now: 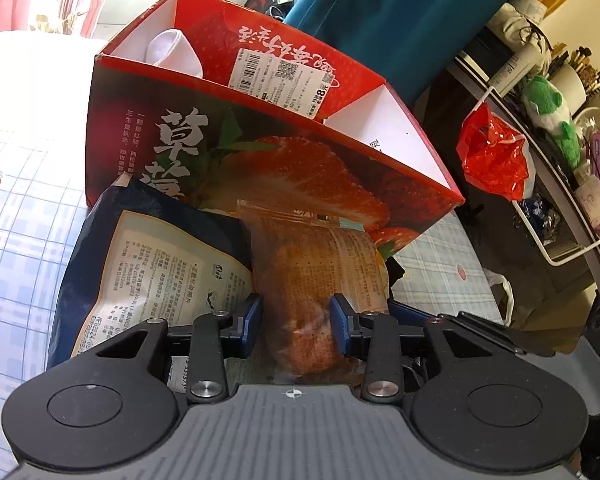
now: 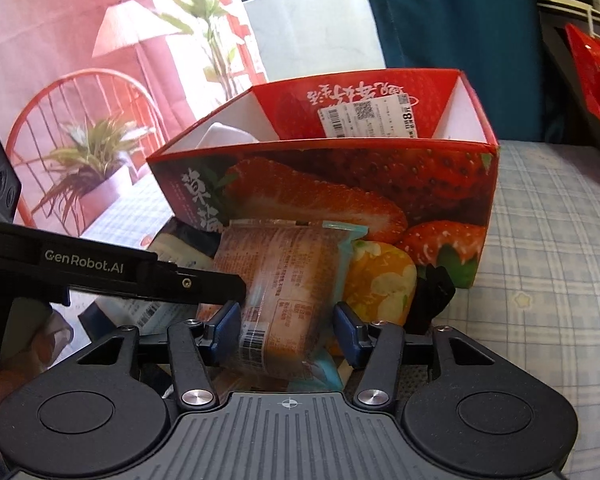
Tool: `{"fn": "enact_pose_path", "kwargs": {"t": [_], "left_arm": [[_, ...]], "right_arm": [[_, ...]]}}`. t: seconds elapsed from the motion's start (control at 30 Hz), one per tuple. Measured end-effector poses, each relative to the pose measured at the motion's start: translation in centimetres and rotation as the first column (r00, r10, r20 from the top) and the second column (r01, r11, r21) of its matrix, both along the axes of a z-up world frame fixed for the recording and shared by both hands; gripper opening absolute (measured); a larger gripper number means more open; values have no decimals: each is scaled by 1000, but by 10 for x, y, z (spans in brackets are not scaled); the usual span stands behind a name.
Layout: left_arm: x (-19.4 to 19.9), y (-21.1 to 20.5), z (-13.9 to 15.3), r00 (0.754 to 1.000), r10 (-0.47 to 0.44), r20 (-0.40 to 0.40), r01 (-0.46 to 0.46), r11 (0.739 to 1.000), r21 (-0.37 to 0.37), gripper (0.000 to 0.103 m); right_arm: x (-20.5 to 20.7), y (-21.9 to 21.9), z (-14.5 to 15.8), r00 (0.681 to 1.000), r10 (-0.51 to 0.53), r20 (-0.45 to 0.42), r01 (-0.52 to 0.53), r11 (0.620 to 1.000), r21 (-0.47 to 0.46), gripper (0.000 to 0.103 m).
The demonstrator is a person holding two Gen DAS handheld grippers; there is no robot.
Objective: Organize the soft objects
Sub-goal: 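Lift the pastry and lower it into the red box, opening the right gripper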
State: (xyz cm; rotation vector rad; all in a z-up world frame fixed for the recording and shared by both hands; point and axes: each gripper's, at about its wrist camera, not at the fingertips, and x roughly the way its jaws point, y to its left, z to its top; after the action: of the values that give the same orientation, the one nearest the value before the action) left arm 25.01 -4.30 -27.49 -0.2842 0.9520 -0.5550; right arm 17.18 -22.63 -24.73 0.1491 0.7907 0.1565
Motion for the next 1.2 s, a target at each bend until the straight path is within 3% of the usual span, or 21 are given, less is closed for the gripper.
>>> {"fn": "enact_pose_path", "kwargs": {"t": [0.2, 0.47, 0.87, 1.2], "left_arm": [[3, -3, 2, 1000, -8, -9, 8, 1000, 5, 38], [-8, -4, 15, 998, -46, 53, 46, 999, 7, 35], [-23, 3, 56, 986, -39, 164, 44, 999, -30, 36], [-13, -2, 96, 975, -49, 215, 59, 997, -41, 35]], "right_arm": [[1, -4, -2, 1000, 8, -8, -7, 999, 44, 40], [-8, -1, 9, 1000, 9, 15, -10, 998, 60, 38], [-16, 9, 53, 988, 59, 140, -55, 998, -31, 37], [-4, 7, 93, 971, 96, 221, -79, 993, -86, 37]]}}
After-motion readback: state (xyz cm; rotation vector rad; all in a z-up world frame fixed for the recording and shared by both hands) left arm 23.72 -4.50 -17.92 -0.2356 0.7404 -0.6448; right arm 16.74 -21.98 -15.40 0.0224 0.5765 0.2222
